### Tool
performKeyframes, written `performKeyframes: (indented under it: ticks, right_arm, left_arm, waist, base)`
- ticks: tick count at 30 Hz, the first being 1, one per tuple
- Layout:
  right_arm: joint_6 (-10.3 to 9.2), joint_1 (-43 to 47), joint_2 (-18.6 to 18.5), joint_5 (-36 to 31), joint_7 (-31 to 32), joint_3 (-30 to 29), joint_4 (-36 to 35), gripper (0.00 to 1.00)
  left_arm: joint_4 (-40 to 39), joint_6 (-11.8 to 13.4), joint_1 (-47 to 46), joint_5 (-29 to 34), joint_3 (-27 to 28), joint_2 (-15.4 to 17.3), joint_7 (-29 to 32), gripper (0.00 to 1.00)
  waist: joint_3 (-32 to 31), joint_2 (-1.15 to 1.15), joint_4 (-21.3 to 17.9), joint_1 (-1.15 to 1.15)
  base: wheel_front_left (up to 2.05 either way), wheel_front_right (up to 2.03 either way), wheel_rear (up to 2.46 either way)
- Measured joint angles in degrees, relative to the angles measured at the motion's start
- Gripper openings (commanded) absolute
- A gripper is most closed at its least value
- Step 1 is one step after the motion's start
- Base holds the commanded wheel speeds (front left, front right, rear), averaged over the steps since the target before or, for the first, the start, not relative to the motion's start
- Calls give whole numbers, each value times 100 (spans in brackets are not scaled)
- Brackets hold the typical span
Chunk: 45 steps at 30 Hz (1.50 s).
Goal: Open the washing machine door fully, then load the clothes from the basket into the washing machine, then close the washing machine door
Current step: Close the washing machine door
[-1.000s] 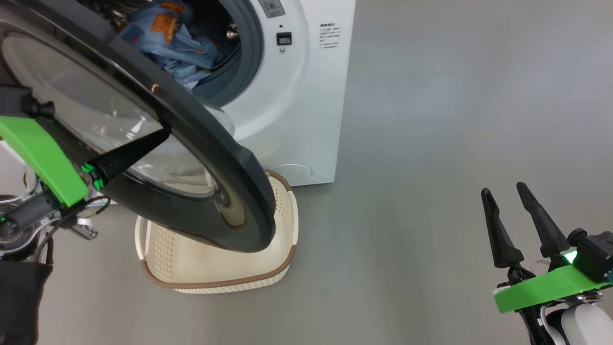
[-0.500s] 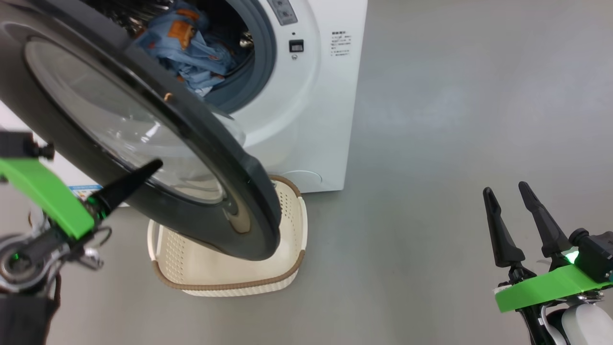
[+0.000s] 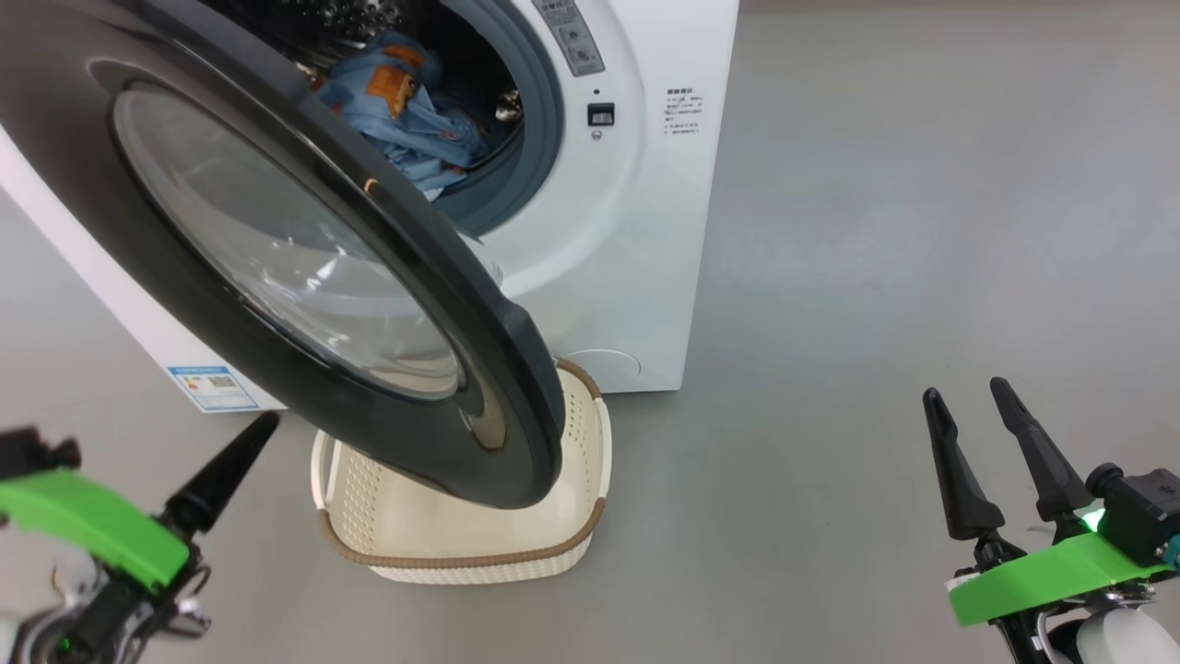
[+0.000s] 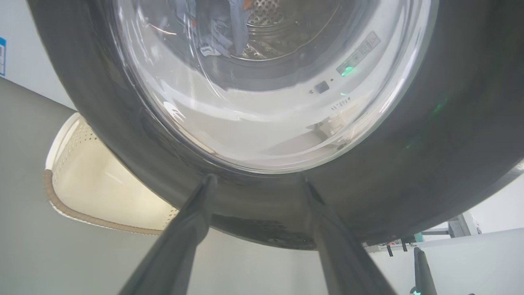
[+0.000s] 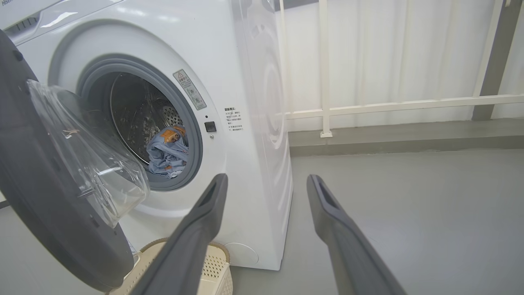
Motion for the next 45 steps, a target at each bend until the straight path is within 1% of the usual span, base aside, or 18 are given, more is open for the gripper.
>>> performKeyframes:
  ticks: [5,6,10,14,19,22,23,25,27,30,32,36,39,42,45]
  right_arm:
    - [0,71,1,0,0,-3,0,100]
    - [0,71,1,0,0,-3,0,100]
    - [0,109,-2,1,0,-20,11,100]
    - [0,110,-10,1,0,-46,19,100]
    - [0,112,-26,1,-1,-66,32,100]
    - [0,114,-27,1,0,-66,33,100]
    - [0,116,-26,1,0,-64,36,100]
    - [0,126,-26,1,-1,-65,38,100]
    - [0,132,-27,1,0,-70,38,100]
    - [0,141,-27,1,-1,-73,37,100]
    - [0,181,-27,1,-1,-78,37,100]
    - [0,224,-29,1,-1,-81,40,100]
    - [0,224,-27,1,0,-83,43,100]
    - [0,224,-25,1,-1,-88,44,100]
    - [0,224,-24,1,0,-90,47,100]
  left_arm:
    - [4,-1,407,138,-23,0,-870,100]
    - [4,-1,407,138,-23,0,-870,100]
    - [-8,-1,646,359,-219,16,-1653,100]
    - [-46,0,843,706,-610,92,-2521,100]
    - [-37,-1,1039,905,-1147,232,-3522,100]
    - [38,-1,1042,1213,-1469,363,-4066,100]
    - [155,-8,1042,1406,-1532,402,-4251,100]
    - [244,-8,1043,1680,-1522,412,-4302,100]
    - [265,-8,1045,2165,-1292,356,-4302,100]
    - [100,-9,1089,2976,-773,171,-4308,100]
    - [8,-9,1210,3398,-512,1,-4320,100]
    - [-123,-19,1450,4286,-178,-271,-4320,100]
    - [-198,-22,1516,4745,76,-468,-4320,100]
    - [-276,-23,1631,5057,250,-648,-4321,100]
    - [-266,-23,1735,5179,423,-831,-4320,100]
  waist:
    - [-29,0,42,0]
    - [-29,0,42,0]
    - [-33,0,81,0]
    - [-64,0,118,0]
    - [-111,0,162,0]
    - [-133,0,187,0]
    - [-149,0,195,0]
    - [-166,0,204,0]
    - [-173,0,225,0]
    - [-170,0,252,0]
    - [-162,0,261,0]
    - [-157,0,266,0]
    - [-162,0,262,0]
    - [-162,0,253,0]
    - [-149,0,245,0]
  base:
    - [0,0,0]
    - [0,0,0]
    - [0,0,0]
    - [0,0,0]
    - [0,0,0]
    - [0,0,0]
    - [0,0,0]
    - [0,0,0]
    - [0,0,0]
    - [0,0,0]
    - [0,0,0]
    - [0,0,0]
    - [0,0,0]
    - [0,0,0]
    - [0,0,0]
